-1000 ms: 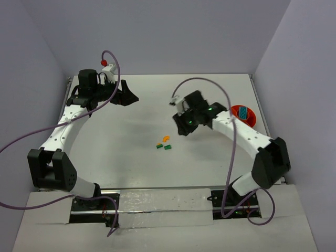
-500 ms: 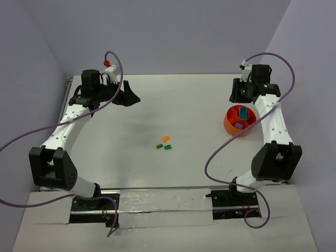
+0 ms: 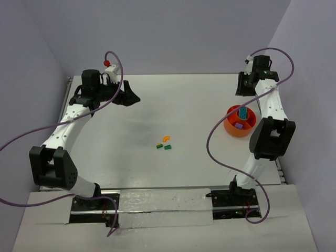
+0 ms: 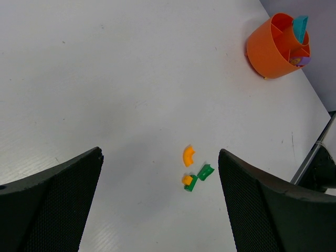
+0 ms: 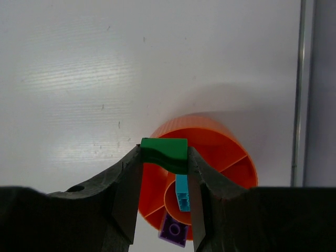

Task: Sort the legos into containers by color

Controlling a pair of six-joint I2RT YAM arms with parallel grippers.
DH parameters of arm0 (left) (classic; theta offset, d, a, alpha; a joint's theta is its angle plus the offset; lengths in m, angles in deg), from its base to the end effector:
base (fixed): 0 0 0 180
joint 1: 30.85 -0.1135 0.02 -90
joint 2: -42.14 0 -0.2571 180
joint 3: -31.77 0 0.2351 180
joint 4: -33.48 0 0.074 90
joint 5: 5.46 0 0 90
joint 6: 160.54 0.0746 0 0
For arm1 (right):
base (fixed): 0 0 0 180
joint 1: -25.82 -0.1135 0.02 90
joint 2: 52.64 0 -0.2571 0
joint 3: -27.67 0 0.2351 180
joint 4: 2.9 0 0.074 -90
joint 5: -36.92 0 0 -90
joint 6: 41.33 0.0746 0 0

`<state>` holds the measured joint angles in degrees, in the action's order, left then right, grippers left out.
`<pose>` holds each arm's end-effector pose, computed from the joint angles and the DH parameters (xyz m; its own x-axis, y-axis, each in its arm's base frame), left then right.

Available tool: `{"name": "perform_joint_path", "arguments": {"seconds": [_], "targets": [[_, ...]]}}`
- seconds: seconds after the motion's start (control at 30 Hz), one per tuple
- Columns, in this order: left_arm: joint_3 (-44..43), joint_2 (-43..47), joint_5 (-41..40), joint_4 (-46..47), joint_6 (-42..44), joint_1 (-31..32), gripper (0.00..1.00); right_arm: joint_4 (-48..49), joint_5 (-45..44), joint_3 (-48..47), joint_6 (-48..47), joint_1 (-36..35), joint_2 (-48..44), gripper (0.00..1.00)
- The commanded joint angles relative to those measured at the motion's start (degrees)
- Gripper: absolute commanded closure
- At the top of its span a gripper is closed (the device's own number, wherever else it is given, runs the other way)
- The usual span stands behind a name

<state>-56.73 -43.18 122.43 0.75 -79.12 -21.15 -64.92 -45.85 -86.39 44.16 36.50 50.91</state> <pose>0.3366 -0.1040 0.3173 -0.5791 -0.0205 -0.8150 0.5797 0.6926 -0.4293 0.3983 -0.0656 0.2905 -0.7752 0.0668 -0.6282 0.0461 0.9977 0.0493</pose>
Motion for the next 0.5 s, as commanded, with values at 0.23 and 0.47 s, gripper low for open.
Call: {"name": "perform_joint_path", "arguments": {"seconds": [0.23,0.47], "targets": [[-1.0,-0.6,0.4,2.5,-0.2,0.2,0.04,-3.4,-5.8,-2.9,-3.4,0.2,2.7,0.74],[-1.3,-0.4,0.4,2.2,-0.1,0.2,0.03,-4.4,-6.2,-3.7,-5.3,0.2,5.1,0.74]]}}
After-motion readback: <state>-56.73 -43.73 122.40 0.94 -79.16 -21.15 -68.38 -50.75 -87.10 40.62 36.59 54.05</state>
